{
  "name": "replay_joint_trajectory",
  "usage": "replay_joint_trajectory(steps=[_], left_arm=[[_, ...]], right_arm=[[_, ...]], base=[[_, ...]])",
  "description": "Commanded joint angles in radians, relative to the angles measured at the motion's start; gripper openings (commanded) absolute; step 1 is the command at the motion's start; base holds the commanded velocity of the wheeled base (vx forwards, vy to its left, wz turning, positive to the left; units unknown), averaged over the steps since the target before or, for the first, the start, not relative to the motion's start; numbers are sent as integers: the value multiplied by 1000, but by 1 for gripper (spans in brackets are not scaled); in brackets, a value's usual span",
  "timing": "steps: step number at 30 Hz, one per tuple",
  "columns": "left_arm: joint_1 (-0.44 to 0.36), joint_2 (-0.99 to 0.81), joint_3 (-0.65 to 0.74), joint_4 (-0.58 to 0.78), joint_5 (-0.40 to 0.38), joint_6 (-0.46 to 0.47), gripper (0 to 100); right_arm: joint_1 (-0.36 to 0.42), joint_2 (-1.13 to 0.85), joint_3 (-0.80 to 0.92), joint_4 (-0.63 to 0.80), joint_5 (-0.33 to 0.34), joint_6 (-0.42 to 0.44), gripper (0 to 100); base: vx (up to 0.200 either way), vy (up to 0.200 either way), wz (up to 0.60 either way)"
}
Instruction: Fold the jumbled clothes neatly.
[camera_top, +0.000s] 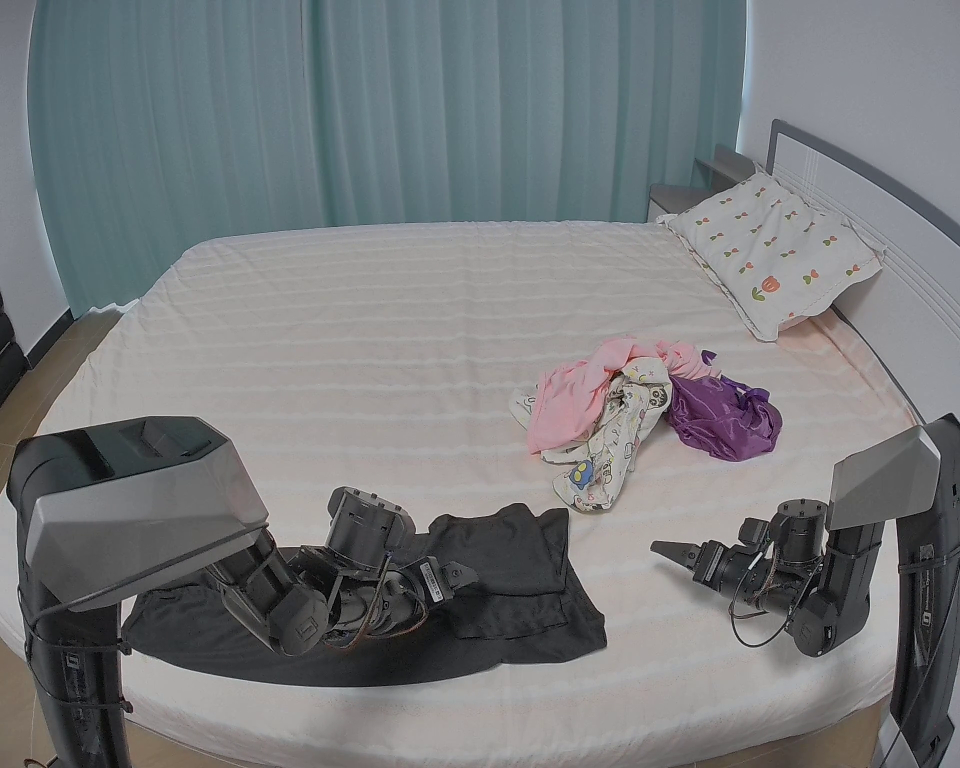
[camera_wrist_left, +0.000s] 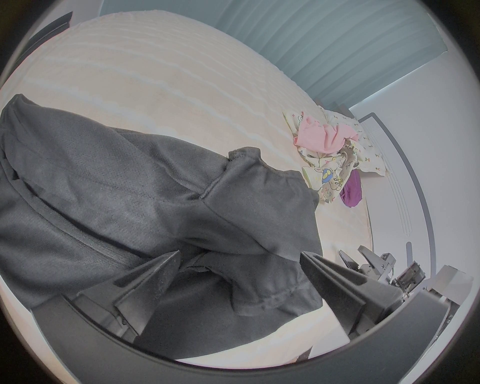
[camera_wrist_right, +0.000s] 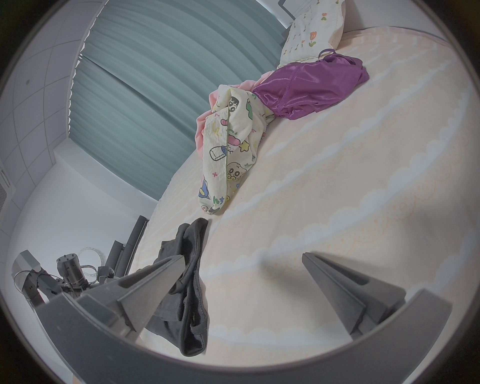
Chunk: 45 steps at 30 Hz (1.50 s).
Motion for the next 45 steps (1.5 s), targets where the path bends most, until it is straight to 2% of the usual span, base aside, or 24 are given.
replay_joint_trajectory(steps=[1,10,13,16,22,35,45], left_arm=[[5,-44,-1,22,-19,-4,100],[76,-48,-38,14,-18,-5,100],[76,-17,-55,-1,-16,-22,100],[66,38,-95,-47,-14,-82,100],[51,78,-130,-56,-16,-91,100],[3,49,-55,-52,-30,-85,100],[-3,15,8,-55,-30,-54,100]], right_arm=[[0,2,-1,-10,1,0,100],[2,2,-1,-10,1,0,100],[2,2,-1,-10,1,0,100],[2,5,-1,-10,1,0,100],[2,16,-3,-10,-1,0,100],[0,16,-3,-10,-1,0,100],[0,14,-3,-10,-1,0,100]], base=[[0,0,0],[0,0,0],[0,0,0],[0,0,0],[0,0,0],[0,0,0],[0,0,0]])
